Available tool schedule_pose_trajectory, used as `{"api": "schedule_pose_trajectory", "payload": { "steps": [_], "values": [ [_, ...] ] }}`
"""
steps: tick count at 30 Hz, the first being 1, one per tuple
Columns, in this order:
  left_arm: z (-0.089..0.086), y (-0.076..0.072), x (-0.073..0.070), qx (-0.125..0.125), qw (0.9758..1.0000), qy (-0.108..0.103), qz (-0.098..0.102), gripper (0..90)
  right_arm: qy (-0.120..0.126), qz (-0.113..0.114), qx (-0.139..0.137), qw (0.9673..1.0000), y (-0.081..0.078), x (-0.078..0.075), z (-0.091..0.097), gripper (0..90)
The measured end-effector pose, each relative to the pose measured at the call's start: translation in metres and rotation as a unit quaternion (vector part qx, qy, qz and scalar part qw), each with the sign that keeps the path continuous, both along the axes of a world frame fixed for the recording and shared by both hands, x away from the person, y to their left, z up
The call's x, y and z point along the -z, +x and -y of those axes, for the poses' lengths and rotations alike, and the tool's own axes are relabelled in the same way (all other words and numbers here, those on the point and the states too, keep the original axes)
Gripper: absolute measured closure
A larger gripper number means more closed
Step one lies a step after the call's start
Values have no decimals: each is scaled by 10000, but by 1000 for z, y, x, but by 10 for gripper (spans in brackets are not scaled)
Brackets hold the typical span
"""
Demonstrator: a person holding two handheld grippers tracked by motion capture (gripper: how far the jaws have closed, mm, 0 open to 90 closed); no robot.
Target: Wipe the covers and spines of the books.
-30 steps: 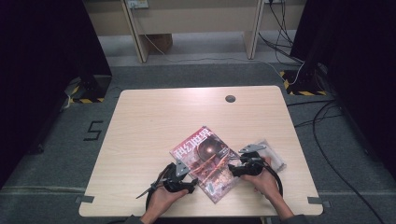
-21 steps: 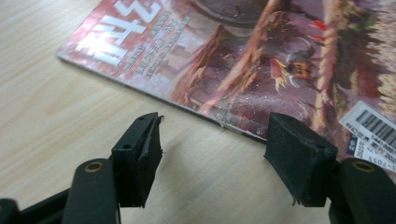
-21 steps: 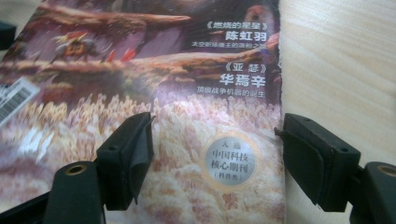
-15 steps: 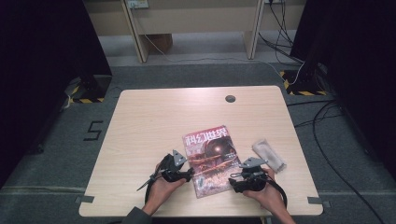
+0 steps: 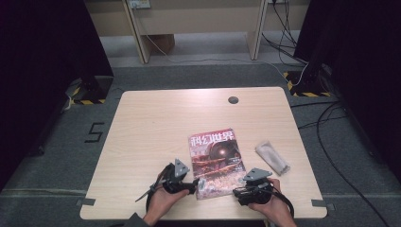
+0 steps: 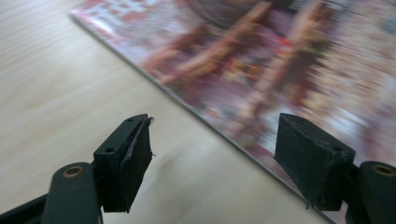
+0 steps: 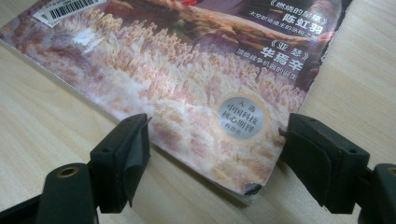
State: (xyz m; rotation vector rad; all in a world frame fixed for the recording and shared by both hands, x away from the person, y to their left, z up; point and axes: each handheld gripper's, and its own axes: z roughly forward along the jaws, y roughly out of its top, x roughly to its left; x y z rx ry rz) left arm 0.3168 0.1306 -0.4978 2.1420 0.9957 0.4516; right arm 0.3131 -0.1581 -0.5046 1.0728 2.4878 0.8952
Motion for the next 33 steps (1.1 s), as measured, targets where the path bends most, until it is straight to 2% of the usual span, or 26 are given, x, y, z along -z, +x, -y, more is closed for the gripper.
{"api": "schedule_pose_trajectory", "payload": {
  "steps": [3,5,9,11,14,18,21,24,27,28,30,31,33],
  "values": [
    [7,-18,2,295,9995,81,-41,256,-27,-15,66,10000,-1,0,-3,232],
    [9,-20,2,334,9994,114,-56,259,-8,-30,126,9999,-2,0,-7,233],
    [10,-15,6,301,9991,290,-31,281,-22,-34,125,9999,-2,0,-15,237],
    [7,-11,7,256,9993,234,-114,260,-48,-5,129,9999,-1,1,-19,232],
    [4,-8,7,233,9993,257,-108,262,44,-51,166,9998,1,1,-21,232],
    [-1,-3,6,192,9994,276,-125,271,292,-151,187,9993,4,1,-22,232],
    [-4,-2,7,151,9995,207,-168,271,349,-182,217,9990,5,0,-22,232],
    [-3,-2,7,157,9995,262,-111,271,413,-214,223,9987,6,1,-21,232],
    [-3,-4,7,137,9997,203,-100,280,440,-229,206,9986,6,1,-21,237],
    [-5,-6,7,96,9999,100,-74,279,462,-238,196,9985,7,-1,-18,270],
    [-6,-7,6,95,9999,35,-110,256,580,-150,147,9981,9,-5,-13,318],
    [-7,-8,6,94,9999,-59,-123,256,580,-150,147,9981,9,-5,-13,318],
    [-9,-11,4,79,9998,-152,-121,247,570,0,251,9981,12,-10,-6,316]
  ]
}}
